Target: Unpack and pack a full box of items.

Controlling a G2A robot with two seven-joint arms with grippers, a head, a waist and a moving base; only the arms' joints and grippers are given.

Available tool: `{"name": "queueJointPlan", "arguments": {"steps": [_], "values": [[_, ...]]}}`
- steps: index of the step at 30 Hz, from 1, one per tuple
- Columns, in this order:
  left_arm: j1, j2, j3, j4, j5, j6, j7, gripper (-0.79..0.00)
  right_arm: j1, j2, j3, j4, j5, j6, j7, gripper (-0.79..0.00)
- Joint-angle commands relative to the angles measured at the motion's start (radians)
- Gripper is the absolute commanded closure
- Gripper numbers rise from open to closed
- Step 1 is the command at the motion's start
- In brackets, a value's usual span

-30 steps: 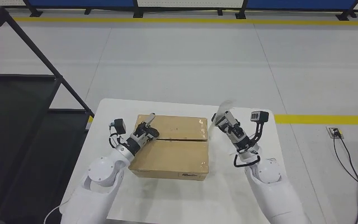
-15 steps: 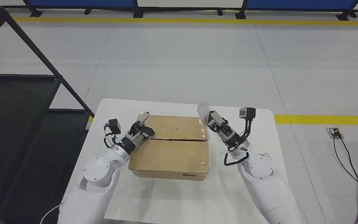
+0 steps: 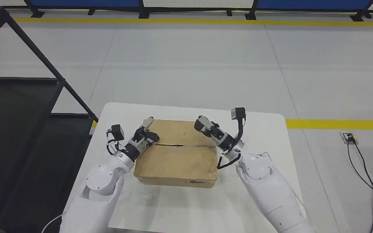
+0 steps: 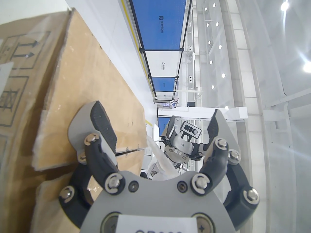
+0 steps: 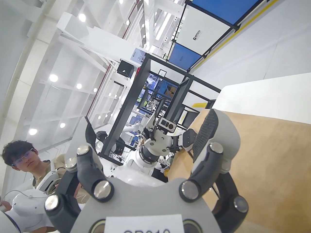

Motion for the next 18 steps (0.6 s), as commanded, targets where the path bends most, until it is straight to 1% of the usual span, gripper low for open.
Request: {"name": "queueJointPlan", "arguments": {"steps": [1,6,9,14,18], "values": [[0.003,0.0,-0.003,-0.003,-0.001,-0.001,-0.003,-0.785,0.003,-0.003,-0.003,0.008,-0.014,-0.01,-0.028,-0.785],[0.025,0.003,-0.017,-0.029,0.017,-0.042,-0.008,-0.785,-0.022,-0.002,0.016,0.002,-0.039,-0.079,-0.078,-0.785],[0.051,0.007,-0.041,-0.064,0.016,-0.095,-0.032,-0.785,-0.048,0.004,0.041,-0.018,-0.03,-0.108,-0.073,-0.785],[0.116,0.02,-0.104,-0.143,0.044,-0.208,-0.098,-0.785,-0.102,0.023,0.102,-0.062,0.024,-0.16,-0.016,-0.785],[0.168,0.032,-0.167,-0.203,0.052,-0.286,-0.154,-0.785,-0.154,0.044,0.158,-0.107,0.089,-0.195,0.084,-0.785]]}}
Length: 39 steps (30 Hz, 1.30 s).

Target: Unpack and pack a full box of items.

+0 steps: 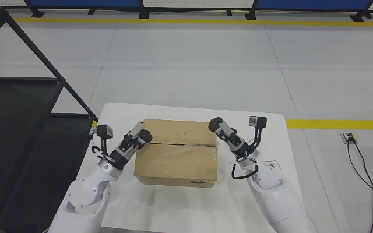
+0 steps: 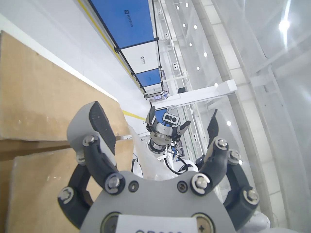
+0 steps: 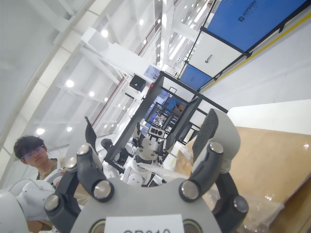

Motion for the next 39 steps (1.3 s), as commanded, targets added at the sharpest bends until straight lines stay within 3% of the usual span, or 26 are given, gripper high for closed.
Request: {"name": "queueJointPlan", "arguments": {"steps": [1,4,7,9,12,14,18,27,39], "values": [[0.03,0.007,-0.038,-0.028,0.004,-0.04,-0.036,-0.785,-0.026,0.013,0.033,-0.022,0.035,-0.01,0.069,-0.785],[0.075,0.019,-0.098,-0.066,0.061,-0.12,-0.089,-0.785,-0.061,0.034,0.069,-0.059,0.091,0.0,0.211,-0.785],[0.136,0.029,-0.148,-0.096,0.114,-0.201,-0.123,-0.785,-0.093,0.056,0.092,-0.092,0.284,0.025,0.466,-0.785],[0.175,0.036,-0.172,-0.124,0.082,-0.208,-0.2,-0.785,-0.095,0.072,0.123,-0.079,0.407,0.078,0.614,-0.785],[0.225,0.052,-0.23,-0.175,0.043,-0.205,-0.341,-0.785,-0.08,0.089,0.151,-0.039,0.487,0.19,0.726,-0.785],[0.26,0.062,-0.283,-0.216,0.027,-0.208,-0.416,-0.785,-0.075,0.092,0.16,-0.017,0.488,0.197,0.733,-0.785],[0.347,0.074,-0.395,-0.259,0.029,-0.245,-0.464,-0.785,-0.075,0.092,0.16,-0.017,0.488,0.197,0.733,-0.785],[0.347,0.073,-0.394,-0.259,0.027,-0.242,-0.457,-0.785,-0.076,0.091,0.126,-0.073,0.439,0.256,0.7,-0.785],[0.322,0.068,-0.365,-0.188,0.025,-0.197,-0.219,-0.785,0.034,0.075,-0.042,-0.101,0.124,0.461,0.527,-0.785]]}}
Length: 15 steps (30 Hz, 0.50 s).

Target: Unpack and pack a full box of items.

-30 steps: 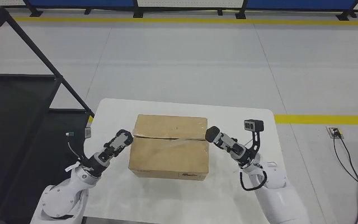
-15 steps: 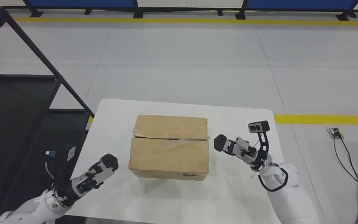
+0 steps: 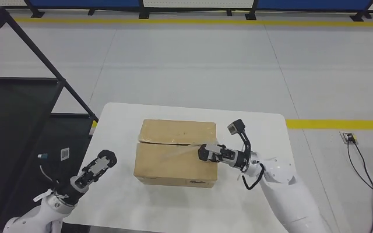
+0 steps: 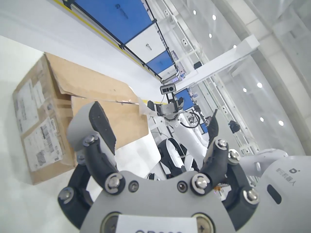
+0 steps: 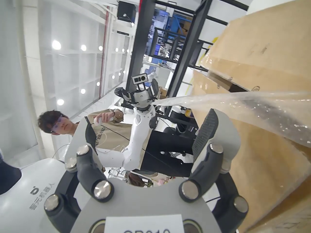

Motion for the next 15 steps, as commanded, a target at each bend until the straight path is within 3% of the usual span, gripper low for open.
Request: {"name": "queueJointPlan", "arguments": {"steps": [1,15], "values": [[0.0,0.0,0.002,0.012,-0.008,0.0,0.023,-0.785,0.011,-0.002,-0.017,0.002,-0.025,0.02,-0.02,-0.785],[0.008,0.007,-0.008,0.031,-0.041,-0.015,0.027,-0.785,0.038,-0.012,-0.065,-0.003,-0.03,0.048,-0.092,-0.785]]}}
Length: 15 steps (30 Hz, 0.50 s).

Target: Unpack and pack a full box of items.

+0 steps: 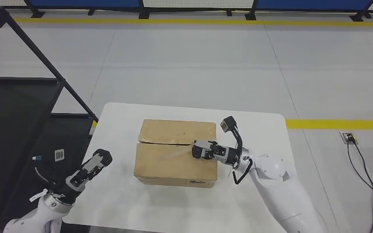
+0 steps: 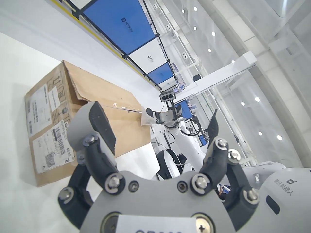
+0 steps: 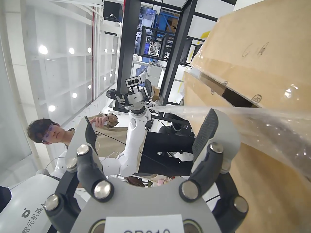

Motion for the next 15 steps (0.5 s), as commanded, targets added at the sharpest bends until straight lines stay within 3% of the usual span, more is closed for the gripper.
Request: {"name": "queueJointPlan", "arguments": {"steps": [1,15], "values": [[0.002,0.001,-0.003,0.005,-0.004,-0.004,0.0,-0.785,0.007,-0.002,-0.011,0.002,-0.011,0.007,-0.015,-0.785],[0.022,0.008,-0.017,0.027,-0.04,-0.029,-0.003,-0.785,0.063,-0.028,-0.102,0.022,-0.091,0.033,-0.132,-0.785]]}}
